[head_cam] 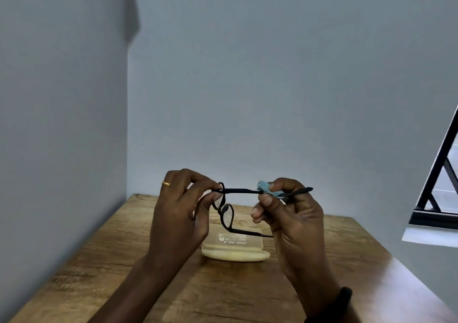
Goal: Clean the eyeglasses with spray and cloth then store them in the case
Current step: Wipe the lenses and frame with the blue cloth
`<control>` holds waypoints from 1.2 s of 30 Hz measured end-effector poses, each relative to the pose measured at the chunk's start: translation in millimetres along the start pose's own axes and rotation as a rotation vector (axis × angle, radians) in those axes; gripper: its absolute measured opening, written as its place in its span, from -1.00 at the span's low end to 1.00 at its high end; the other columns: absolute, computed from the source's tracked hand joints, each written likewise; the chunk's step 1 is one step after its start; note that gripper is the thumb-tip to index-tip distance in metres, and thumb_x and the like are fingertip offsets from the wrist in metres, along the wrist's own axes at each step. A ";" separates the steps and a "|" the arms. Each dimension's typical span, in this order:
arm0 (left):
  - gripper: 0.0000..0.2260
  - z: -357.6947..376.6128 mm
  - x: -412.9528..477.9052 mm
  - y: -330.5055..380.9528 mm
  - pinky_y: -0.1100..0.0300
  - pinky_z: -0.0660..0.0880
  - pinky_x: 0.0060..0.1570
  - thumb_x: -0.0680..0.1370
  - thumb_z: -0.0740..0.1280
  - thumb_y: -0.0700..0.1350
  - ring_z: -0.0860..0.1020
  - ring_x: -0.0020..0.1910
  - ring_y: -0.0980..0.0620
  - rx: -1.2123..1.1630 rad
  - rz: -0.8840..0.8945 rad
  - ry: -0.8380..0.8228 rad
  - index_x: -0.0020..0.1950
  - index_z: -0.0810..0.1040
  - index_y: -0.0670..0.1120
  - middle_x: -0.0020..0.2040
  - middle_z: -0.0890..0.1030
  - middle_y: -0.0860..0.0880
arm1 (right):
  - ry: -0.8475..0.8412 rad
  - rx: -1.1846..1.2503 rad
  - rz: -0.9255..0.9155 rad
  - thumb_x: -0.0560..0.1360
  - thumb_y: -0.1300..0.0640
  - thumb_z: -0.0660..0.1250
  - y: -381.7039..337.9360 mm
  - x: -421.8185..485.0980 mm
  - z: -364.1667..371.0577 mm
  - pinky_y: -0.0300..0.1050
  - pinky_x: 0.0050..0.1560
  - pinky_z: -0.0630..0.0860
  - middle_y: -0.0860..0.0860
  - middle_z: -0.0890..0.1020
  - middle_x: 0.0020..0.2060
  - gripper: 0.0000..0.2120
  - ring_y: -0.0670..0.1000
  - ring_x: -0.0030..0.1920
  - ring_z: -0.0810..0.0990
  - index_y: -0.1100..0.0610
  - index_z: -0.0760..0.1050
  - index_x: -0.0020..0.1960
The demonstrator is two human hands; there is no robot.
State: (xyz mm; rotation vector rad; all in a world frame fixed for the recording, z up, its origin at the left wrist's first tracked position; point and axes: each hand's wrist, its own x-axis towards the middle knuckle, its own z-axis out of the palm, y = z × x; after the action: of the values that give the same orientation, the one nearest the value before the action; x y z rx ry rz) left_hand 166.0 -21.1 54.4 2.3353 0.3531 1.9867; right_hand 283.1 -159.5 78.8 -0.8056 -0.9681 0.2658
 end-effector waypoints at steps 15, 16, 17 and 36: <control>-0.87 -0.5 3.4 -7.1 0.44 0.28 0.03 0.55 0.37 -0.25 0.44 -0.02 0.04 0.011 -0.067 0.034 0.02 0.69 -0.14 -0.06 0.58 0.02 | -0.073 0.452 0.196 0.19 0.10 0.71 -7.9 12.0 -26.2 -0.17 -0.35 0.49 0.04 0.60 -0.21 -0.58 -0.02 -0.35 0.54 0.12 0.58 -0.07; -0.87 -0.3 3.7 -7.5 0.43 0.29 0.02 0.55 0.37 -0.25 0.43 -0.02 0.04 0.004 -0.074 0.043 0.02 0.69 -0.14 -0.06 0.57 0.03 | -0.057 0.473 0.192 0.18 0.10 0.71 -9.1 13.6 -29.7 -0.19 -0.35 0.49 0.03 0.60 -0.20 -0.56 -0.04 -0.35 0.53 0.11 0.57 -0.06; -0.88 -0.2 4.2 -7.8 0.40 0.31 0.00 0.54 0.37 -0.25 0.43 -0.02 0.05 -0.003 -0.086 0.055 0.02 0.69 -0.14 -0.06 0.55 0.06 | -0.038 0.493 0.187 0.18 0.09 0.71 -10.4 15.4 -33.2 -0.21 -0.34 0.49 0.01 0.59 -0.19 -0.55 -0.06 -0.34 0.53 0.10 0.56 -0.06; -0.85 5.6 -5.0 9.5 0.31 0.28 0.01 0.57 0.34 -0.17 0.49 -0.06 -0.08 0.079 0.055 0.016 0.03 0.68 -0.17 -0.08 0.59 -0.08 | -0.099 0.041 0.239 0.43 0.25 0.43 18.9 -8.6 12.9 -0.15 -0.25 0.57 0.20 0.70 -0.12 -0.74 0.07 -0.22 0.65 0.19 0.68 0.11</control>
State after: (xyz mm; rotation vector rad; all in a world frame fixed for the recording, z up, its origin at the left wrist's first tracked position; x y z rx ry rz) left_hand 172.1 -30.7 50.5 2.4019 0.3789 2.0540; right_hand 270.5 -144.9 63.9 -0.8774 -0.9561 0.5347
